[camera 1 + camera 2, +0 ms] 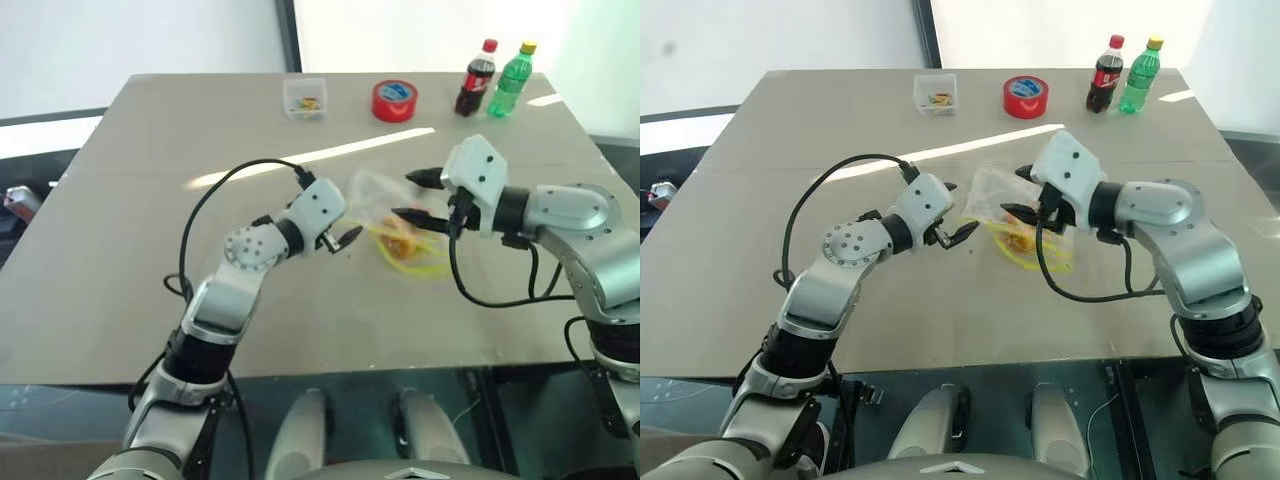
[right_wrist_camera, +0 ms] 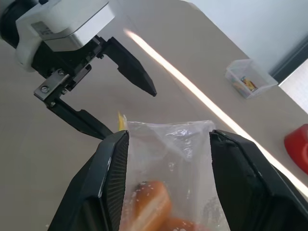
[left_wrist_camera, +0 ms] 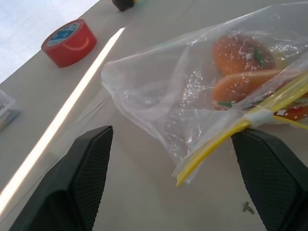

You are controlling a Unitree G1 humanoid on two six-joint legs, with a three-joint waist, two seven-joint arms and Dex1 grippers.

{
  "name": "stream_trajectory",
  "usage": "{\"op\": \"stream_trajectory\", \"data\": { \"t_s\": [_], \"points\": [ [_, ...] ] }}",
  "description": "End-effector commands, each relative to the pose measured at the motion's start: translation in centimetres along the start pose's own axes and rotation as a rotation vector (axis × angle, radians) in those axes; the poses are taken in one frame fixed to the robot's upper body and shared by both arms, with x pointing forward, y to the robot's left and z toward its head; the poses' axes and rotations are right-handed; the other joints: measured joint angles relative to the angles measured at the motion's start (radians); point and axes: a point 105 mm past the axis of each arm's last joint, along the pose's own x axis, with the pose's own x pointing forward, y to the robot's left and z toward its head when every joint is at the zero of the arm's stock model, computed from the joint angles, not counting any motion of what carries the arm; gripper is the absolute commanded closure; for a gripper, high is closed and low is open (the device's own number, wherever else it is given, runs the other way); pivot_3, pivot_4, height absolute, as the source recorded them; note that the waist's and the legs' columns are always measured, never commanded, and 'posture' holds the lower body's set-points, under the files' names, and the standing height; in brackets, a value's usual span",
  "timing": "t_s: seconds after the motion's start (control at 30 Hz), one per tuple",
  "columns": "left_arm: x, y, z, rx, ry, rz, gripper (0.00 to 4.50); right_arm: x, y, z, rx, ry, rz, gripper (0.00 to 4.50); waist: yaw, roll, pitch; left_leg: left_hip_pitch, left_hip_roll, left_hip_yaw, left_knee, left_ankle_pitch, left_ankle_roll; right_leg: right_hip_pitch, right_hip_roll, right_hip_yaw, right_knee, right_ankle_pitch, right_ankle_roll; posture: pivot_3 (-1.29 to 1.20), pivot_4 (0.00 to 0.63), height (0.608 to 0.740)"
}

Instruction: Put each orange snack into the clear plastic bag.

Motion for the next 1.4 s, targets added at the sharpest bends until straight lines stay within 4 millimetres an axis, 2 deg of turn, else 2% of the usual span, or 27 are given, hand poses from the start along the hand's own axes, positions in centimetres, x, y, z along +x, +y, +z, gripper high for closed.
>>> {"op": "stream_trajectory", "data": {
  "t_s": [0.03, 0.47, 0.73, 0.87, 1.17, 1.27, 1.4],
  "points": [
    [-0.8, -0.2, 1.0, 0.063, -0.034, -0.009, 0.39, -0.7, -0.9, 0.2, -0.049, 0.005, -0.063, 1.81, 0.0, 0.0, 0.0, 0.0, 0.0, 0.0, 0.0, 0.0, 0.0, 0.0, 0.0, 0.0, 0.0, 0.0, 0.0, 0.0, 0.15, 0.74],
    [-1.6, -0.9, -1.5, 0.207, 0.036, -0.067, 0.39, -0.6, -1.1, -0.4, -0.039, 0.005, -0.075, 1.81, -0.002, 0.0, 0.0, 0.0, 0.0, 0.0, 0.0, 0.0, 0.0, 0.0, 0.0, 0.0, 0.0, 0.0, 0.0, 0.0, 0.15, 0.74],
    [-1.4, -2.0, -4.0, 0.278, 0.098, -0.129, 0.39, -0.7, -1.2, -0.6, -0.031, 0.006, -0.089, 1.81, -0.001, 0.0, 0.0, 0.0, 0.0, 0.001, 0.0, 0.0, 0.0, 0.0, 0.0, 0.0, 0.0, 0.0, 0.0, 0.0, 0.15, 0.74],
    [-1.4, -2.3, -4.2, 0.28, 0.092, -0.151, 0.39, -0.8, -1.2, -0.6, -0.031, 0.011, -0.095, 1.81, -0.002, 0.0, 0.0, 0.0, 0.0, 0.001, 0.0, 0.0, 0.0, 0.0, 0.0, 0.0, 0.0, 0.0, 0.0, 0.0, 0.15, 0.74],
    [1.1, -2.6, -5.3, 0.365, 0.065, -0.143, 0.39, -0.9, -1.0, -0.5, -0.023, 0.004, -0.103, 1.81, 0.013, 0.0, -0.001, 0.001, 0.0, 0.001, 0.001, 0.0, 0.0, 0.001, 0.0, 0.0, 0.001, 0.0, 0.0, 0.0, 0.15, 0.74],
    [1.4, -2.7, -5.4, 0.366, 0.056, -0.141, 1.2, -0.9, -1.0, -0.5, -0.022, 0.009, -0.103, 1.81, 0.014, 0.0, -0.001, 0.001, 0.0, 0.001, 0.001, 0.0, 0.0, 0.001, 0.0, 0.0, 0.001, 0.0, 0.0, 0.0, 0.15, 0.74],
    [1.4, -2.7, -6.0, 0.369, 0.066, -0.139, 3.11, -1.0, -0.8, -0.5, -0.014, 0.009, -0.106, 1.81, 0.014, 0.0, -0.001, 0.001, 0.0, 0.001, 0.001, 0.0, 0.0, 0.001, 0.0, 0.0, 0.001, 0.0, 0.0, 0.0, 0.15, 0.74]
  ]
}}
